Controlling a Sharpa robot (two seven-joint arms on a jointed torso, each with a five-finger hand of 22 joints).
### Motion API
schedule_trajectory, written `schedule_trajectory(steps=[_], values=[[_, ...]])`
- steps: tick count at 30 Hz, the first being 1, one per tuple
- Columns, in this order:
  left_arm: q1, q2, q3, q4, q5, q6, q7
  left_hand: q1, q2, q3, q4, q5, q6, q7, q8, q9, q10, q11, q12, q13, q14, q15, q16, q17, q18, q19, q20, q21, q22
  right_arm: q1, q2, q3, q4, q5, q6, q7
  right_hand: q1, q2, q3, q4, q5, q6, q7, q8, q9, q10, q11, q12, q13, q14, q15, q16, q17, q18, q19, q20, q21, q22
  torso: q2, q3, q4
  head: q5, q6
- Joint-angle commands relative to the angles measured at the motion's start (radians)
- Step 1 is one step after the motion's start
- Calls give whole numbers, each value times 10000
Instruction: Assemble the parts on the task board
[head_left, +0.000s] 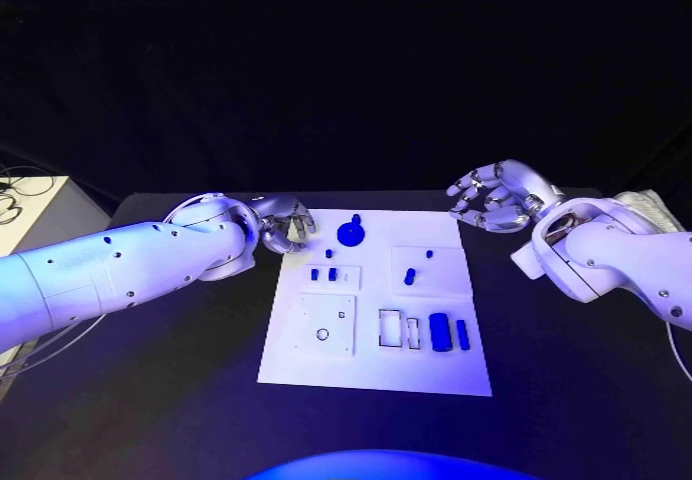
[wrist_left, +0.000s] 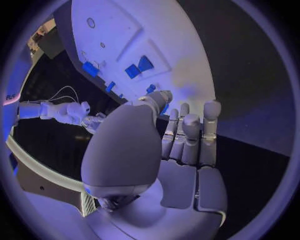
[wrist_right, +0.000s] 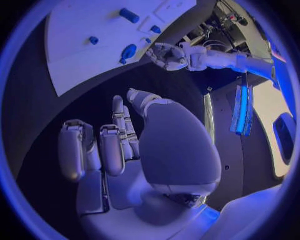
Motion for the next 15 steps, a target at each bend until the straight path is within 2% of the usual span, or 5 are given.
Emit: schedule_trajectory(steps=[1, 4, 8, 10, 15], values=[[9, -183, 69, 85, 1631, -1007, 932, 140, 92, 336, -31, 12, 528, 349, 313, 110, 327, -124, 244, 31, 44, -96, -38, -112, 201, 52, -64, 55, 55, -46, 46, 1, -95, -2914, 1085, -816, -53, -83, 490, -309, -120, 357, -47, -14, -1, 485, 21, -702, -766, 571, -74, -72, 830, 78, 488, -95, -43, 1930, 9, 10, -17, -81, 56], [11, -487, 134, 326, 3984, -1143, 1888, 228, 203, 635, -145, -16, 1145, 555, 667, 214, 614, -204, 589, 128, -724, -198, -668, -1445, 436, -912, -191, -768, -877, -142, 152, -1, -191, -4529, 1434, -1337, -246, -106, 880, -599, -707, 611, -150, -78, 22, 853, -36, -1270, -1380, 599, -116, -87, 818, 74, 513, -179, -43, 1935, 17, 5, -35, -194, 113], [11, -801, 167, 756, 6596, -972, 2785, -86, 125, 524, -73, -46, 1277, 510, 773, 238, 707, -264, 809, 185, -1476, -223, -1432, -2663, 462, -1235, -211, -1237, -1206, -281, 318, -5, -292, -5769, 1576, -1799, -360, -136, 985, -680, -779, 706, -183, -101, 34, 952, -49, -1475, -1593, 601, -116, -106, 794, 75, 518, -202, -53, 1934, 25, 9, -20, -378, 148], [10, -970, 176, 1035, 7948, -788, 3247, -219, 90, 414, -15, -53, 1257, 491, 782, 236, 684, -266, 862, 194, -1620, -218, -1675, -2782, 458, -1320, -198, -1498, -1366, -356, 418, -7, -341, -6264, 1613, -2010, -410, -163, 1014, -716, -803, 733, -210, -118, 37, 984, -64, -1560, -1679, 599, -130, -123, 771, 69, 531, -220, -21, 1946, 26, 10, 2, -457, 156], [9, -1301, 188, 1615, 9741, -441, 4008, -393, 46, 161, 98, -69, 1263, 437, 819, 240, 702, -296, 921, 187, -1757, -230, -2042, -2955, 458, -1312, -193, -1989, -1706, -526, 701, -14, -471, -7050, 1692, -2415, -567, -232, 1078, -788, -830, 771, -233, -186, 38, 983, -76, -1826, -1931, 596, -134, -166, 716, 82, 519, -252, -103, 1920, 33, -3, 15, -634, 213]])
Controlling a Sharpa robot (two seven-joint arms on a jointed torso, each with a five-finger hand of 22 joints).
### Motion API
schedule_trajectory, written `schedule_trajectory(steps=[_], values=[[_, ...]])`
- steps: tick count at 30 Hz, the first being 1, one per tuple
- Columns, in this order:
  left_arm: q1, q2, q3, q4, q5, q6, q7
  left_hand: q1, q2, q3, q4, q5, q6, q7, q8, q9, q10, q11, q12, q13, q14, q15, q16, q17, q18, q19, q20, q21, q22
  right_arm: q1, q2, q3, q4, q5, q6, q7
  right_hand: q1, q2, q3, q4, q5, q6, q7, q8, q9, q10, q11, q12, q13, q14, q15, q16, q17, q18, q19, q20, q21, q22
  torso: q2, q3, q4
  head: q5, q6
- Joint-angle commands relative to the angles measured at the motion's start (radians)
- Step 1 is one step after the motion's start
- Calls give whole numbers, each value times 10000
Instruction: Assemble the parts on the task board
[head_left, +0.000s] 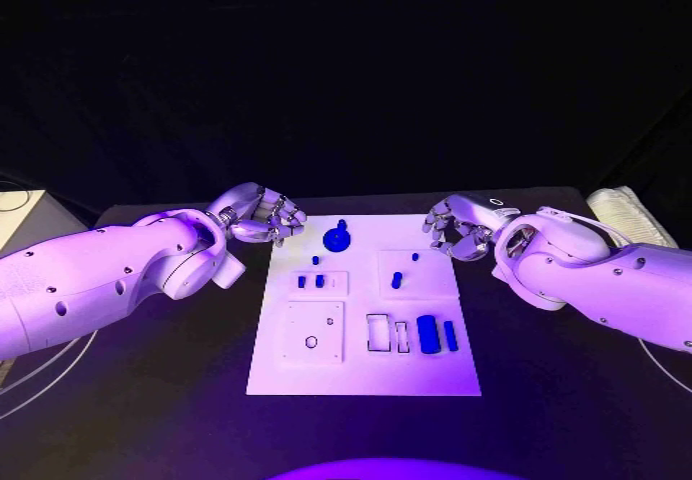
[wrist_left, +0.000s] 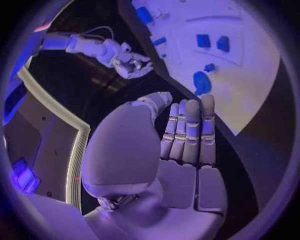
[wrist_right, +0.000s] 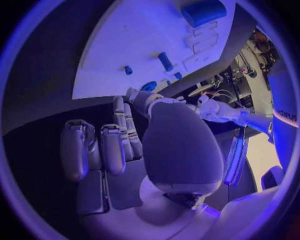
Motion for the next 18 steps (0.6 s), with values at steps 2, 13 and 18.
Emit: schedule_trajectory(steps=[2, 13, 18], values=[[5, -189, 20, 395, 3271, 374, 1542, -95, -8, -140, 16, -72, 25, -75, 40, 13, 27, -51, 71, -4, -131, 14, -199, -88, 139, -64, -11, -254, -177, -99, 202, -4, -95, -1800, 510, -819, -145, -35, 80, -35, -61, 85, -9, -82, 12, 39, -17, -185, -156, 598, -67, -80, 705, 86, 495, -101, -66, 1910, -3, -10, 17, -172, 52], [6, -434, 39, 748, 3840, 463, 1843, -23, 20, -153, -22, -58, 38, -76, 49, 13, 39, -59, 74, -11, -139, 3, -254, -111, 144, -33, -22, -340, -241, -304, 628, -25, -337, -2320, 938, -1192, -310, -67, 180, -178, -44, 130, -114, -191, 19, 77, -101, -541, -515, 590, -243, -161, 601, 112, 474, -235, -202, 1865, -24, -7, -6, -205, 25], [6, -451, 46, 781, 3928, 458, 1886, -6, 22, -156, -33, -57, 27, -66, 43, 9, 30, -53, 68, -16, -139, 3, -263, -115, 144, -23, -25, -354, -252, -407, 844, -33, -445, -2369, 1037, -1205, -346, -68, 185, -187, -39, 134, -120, -206, 20, 93, -109, -579, -557, 590, -255, -172, 589, 120, 463, -255, -248, 1849, -13, 0, 26, -185, 17]])
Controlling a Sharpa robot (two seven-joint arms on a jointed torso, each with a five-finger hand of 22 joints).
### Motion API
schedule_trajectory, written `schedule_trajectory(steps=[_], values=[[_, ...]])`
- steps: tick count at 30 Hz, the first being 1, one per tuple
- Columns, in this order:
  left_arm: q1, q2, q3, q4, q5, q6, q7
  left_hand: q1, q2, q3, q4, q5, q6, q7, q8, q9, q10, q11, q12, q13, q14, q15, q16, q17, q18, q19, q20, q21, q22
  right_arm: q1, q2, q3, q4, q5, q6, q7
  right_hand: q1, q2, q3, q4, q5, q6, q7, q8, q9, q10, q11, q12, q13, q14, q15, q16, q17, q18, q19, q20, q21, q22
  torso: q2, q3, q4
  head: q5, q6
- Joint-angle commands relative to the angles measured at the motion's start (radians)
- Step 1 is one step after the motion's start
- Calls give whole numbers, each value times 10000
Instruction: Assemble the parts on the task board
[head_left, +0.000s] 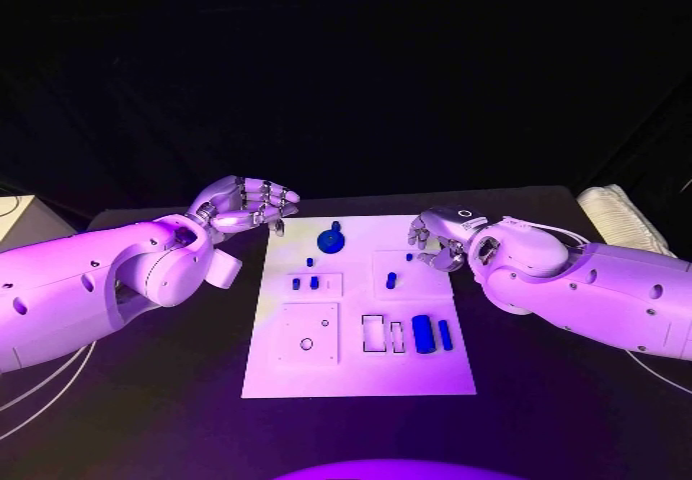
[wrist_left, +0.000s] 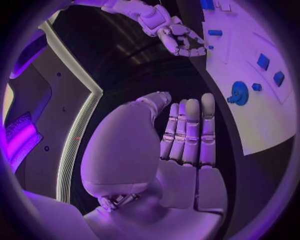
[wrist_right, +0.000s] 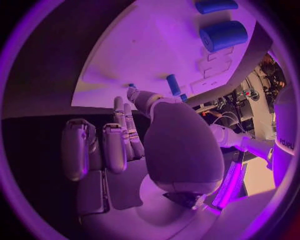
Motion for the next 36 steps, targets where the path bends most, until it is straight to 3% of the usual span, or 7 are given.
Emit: schedule_trajectory(steps=[1, 17, 22, 27, 36], values=[[6, -9, 13, 54, 466, 183, 380, -7, 22, -47, -30, -7, 9, -47, 39, 11, -5, -19, 28, -14, -53, -16, -51, -15, 145, -25, -25, -49, -16, -65, 127, -5, -60, -428, 380, -200, -89, 10, 39, -33, -35, 67, -41, -62, 17, 59, -62, -53, -34, 595, -51, -56, 567, 120, 475, -62, -48, 1846, 14, -1, 26, 16, -5], [11, -57, 28, 161, 630, 162, 375, 7, 29, -61, -37, -4, 4, -20, 36, 7, -19, -1, 20, -21, -76, -3, -85, -27, 139, -16, -25, -91, -44, -291, 599, -17, -577, -424, 316, -187, -215, 273, 200, -130, 84, 353, -76, -23, 98, 435, -107, -187, -270, 573, -19, -185, 405, 112, 497, -72, -58, 1848, 27, 10, 9, 104, -61], [12, -68, 32, 168, 635, 143, 352, 7, 29, -61, -37, -4, 4, -20, 36, 7, -19, -1, 20, -21, -76, -3, -85, -27, 139, -16, -25, -91, -44, -312, 649, -19, -613, -402, 539, -184, -248, 502, 266, -260, 82, 671, -119, 93, 209, 822, -157, -237, -363, 583, -18, -193, 399, 96, 527, -72, 16, 1880, 4, 5, -10, 114, -106], [13, -71, 35, 171, 637, 120, 310, 16, 35, -62, -42, -3, 0, -12, 32, 4, -23, 5, 18, -24, -82, 1, -96, -31, 138, -14, -25, -104, -54, -332, 675, -22, -613, -415, 617, -255, -157, 939, 398, -604, -45, 1076, -155, 294, 445, 1387, -215, -335, -419, 589, -92, -203, 377, 45, 613, -72, 285, 1989, -4, 11, -11, 113, -134], [14, -76, 37, 164, 637, 118, 286, 37, 46, -61, -54, 0, -10, 0, 26, 0, -31, 12, 13, -28, -83, 5, -105, -34, 138, -5, -25, -119, -65, -362, 703, -23, -592, -709, 377, -579, -13, 1142, 567, -1082, -47, 1261, -166, 429, 676, 1841, -278, -407, -383, 576, -153, -246, 314, 18, 653, -95, 428, 2054, -6, 1, -7, 91, -152]])
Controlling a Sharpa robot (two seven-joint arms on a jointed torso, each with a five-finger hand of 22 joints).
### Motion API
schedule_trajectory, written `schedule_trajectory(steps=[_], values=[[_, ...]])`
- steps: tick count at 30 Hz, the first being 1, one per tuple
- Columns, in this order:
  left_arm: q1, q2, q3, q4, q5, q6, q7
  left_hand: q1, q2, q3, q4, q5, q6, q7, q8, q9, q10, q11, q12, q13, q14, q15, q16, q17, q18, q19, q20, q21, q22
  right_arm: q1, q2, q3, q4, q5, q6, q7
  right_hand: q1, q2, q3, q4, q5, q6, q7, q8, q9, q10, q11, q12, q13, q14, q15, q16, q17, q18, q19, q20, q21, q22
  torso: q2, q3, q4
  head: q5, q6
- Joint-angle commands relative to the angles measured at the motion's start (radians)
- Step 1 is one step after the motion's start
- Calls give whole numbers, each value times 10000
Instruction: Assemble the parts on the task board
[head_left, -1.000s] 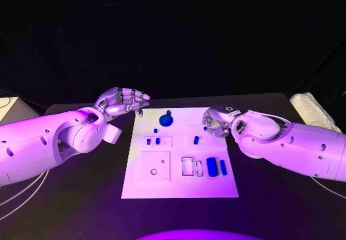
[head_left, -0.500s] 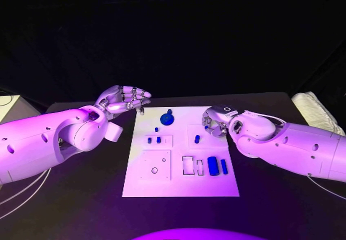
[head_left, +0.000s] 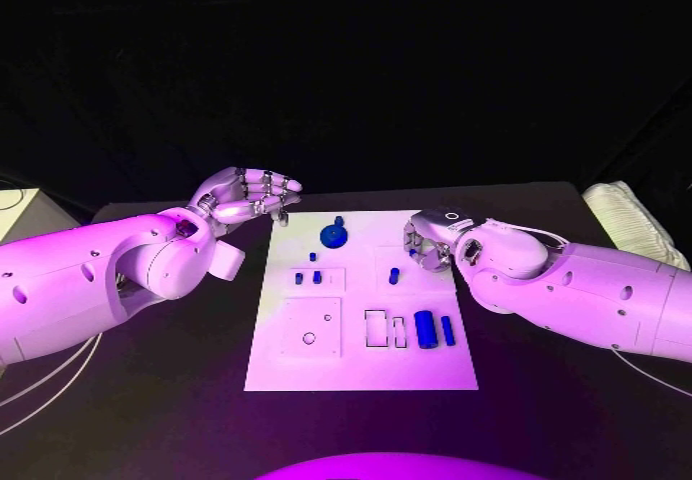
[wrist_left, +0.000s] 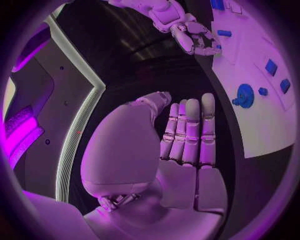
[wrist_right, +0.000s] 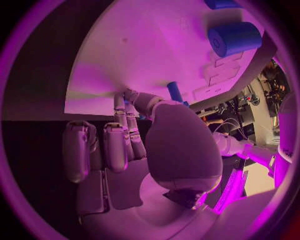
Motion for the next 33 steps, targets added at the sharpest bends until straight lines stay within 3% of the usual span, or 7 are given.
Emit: schedule_trajectory(steps=[1, 10, 15, 21, 26, 33], values=[[9, 0, 11, 21, 84, 101, 89, 36, 46, -35, -26, 0, -10, 0, 26, 2, -29, 11, 22, -9, -84, 4, -58, -16, 140, -7, -24, -34, -9, -78, 3, -46, -4, -319, 120, -331, 126, 230, 12, -66, 58, 82, 11, 34, 33, 345, -261, 29, 53, 565, -71, -53, 316, 19, 639, -81, 59, 2048, -2, -5, 1, -13, -3], [10, 0, 12, -36, 86, 92, 75, 73, 50, -39, -53, 2, -28, 12, 15, -5, -58, 23, 6, -18, -75, 10, -63, -17, 139, 14, -23, -51, -23, -90, -30, -44, 76, -390, -899, -387, 109, 222, 37, -119, 54, 103, 11, 43, 60, 382, -264, 8, 55, 558, -82, -80, 277, 16, 643, -82, 72, 2055, -8, 1, -4, -16, 20], [10, 12, 13, -95, 100, 85, 57, 89, 53, -40, -65, 6, -39, 19, 8, -9, -77, 31, -5, -25, -73, 14, -67, -18, 139, 23, -23, -59, -29, -62, -224, -3, 374, -213, -1485, -225, 80, 213, 44, -140, 50, 123, 10, 52, 78, 408, -267, -5, 56, 557, -88, -82, 273, 10, 652, -83, 104, 2067, -10, 2, 4, 5, 22], [10, 12, 13, -132, 125, 88, 37, 96, 53, -44, -70, 8, -50, 27, 2, -13, -95, 38, -15, -30, -73, 19, -71, -19, 137, 29, -21, -65, -34, 87, -587, 76, 899, 103, -1691, -130, 71, 210, 45, -146, 47, 129, 10, 54, 83, 415, -268, -9, 56, 558, -90, -80, 276, 9, 653, -84, 111, 2069, -9, -5, -6, 28, 25], [10, 14, 13, -161, 153, 89, 22, 99, 52, -47, -74, 11, -62, 34, -5, -16, -111, 45, -24, -35, -74, 23, -75, -20, 136, 34, -20, -71, -38, 232, -1012, 148, 1615, 451, -1859, -26, 59, 206, 47, -153, 45, 136, 11, 57, 90, 425, -268, -15, 57, 561, -93, -72, 287, 4, 660, -85, 136, 2079, -11, -3, -24, 75, 12], [9, 46, 13, -160, 165, 94, 10, 100, 49, -56, -77, 13, -83, 47, -17, -23, -139, 58, -39, -42, -76, 33, -82, -22, 134, 41, -16, -82, -46, 207, -1125, 173, 2567, 777, -1911, 117, 49, 205, 52, -163, 52, 139, 14, 58, 98, 435, -266, -23, 56, 559, -96, -77, 278, 6, 659, -88, 130, 2077, -6, 3, -16, 200, -3]])
